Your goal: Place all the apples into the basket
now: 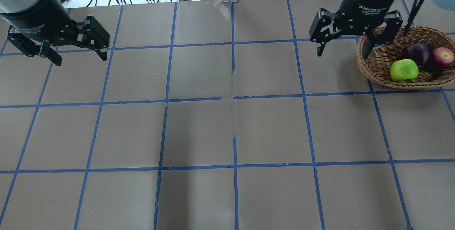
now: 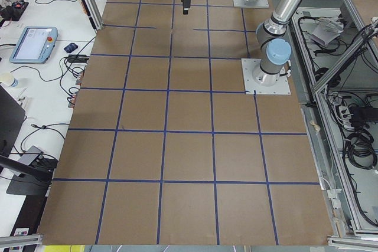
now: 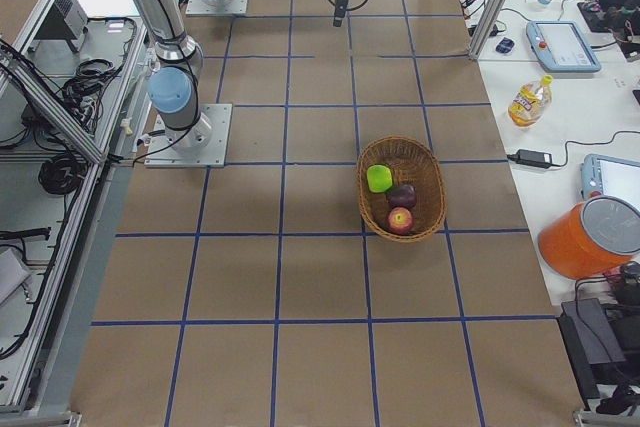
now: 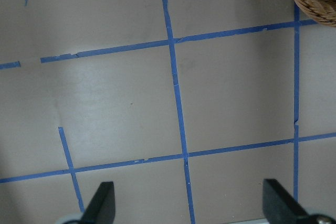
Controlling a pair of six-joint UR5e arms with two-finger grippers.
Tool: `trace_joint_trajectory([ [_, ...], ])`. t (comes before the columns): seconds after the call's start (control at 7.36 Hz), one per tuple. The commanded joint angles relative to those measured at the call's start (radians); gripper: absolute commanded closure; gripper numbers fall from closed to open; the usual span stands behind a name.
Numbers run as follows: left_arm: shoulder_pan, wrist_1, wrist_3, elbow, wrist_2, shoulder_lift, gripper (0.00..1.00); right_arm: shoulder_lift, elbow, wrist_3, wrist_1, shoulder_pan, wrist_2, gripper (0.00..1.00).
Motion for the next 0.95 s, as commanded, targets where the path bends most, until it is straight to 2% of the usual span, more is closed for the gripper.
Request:
trace_joint_trajectory([
  [0.0,-0.002,0.01,0.012,-0.009,-0.001,0.011,0.0,-0.032,0.028,0.005,0.005,-0.022,-0.002,0.0],
  [0.14,0.0,0.019,0.012,0.014,-0.002,-0.005,0.0,-0.035,0.022,0.005,0.004,-0.025,-0.008,0.0],
  [0.27,0.0,0.019,0.015,-0.013,-0.005,-0.002,0.0,-0.037,0.017,0.005,0.005,-0.024,-0.01,0.0],
  [0.41,-0.002,0.022,0.015,-0.008,-0.071,-0.029,0.0,-0.037,0.013,0.003,0.004,-0.029,-0.009,0.0],
  [0.82,-0.008,-0.054,0.028,0.011,-0.079,-0.031,0.0,-0.037,0.011,0.002,0.007,-0.022,-0.009,0.0],
])
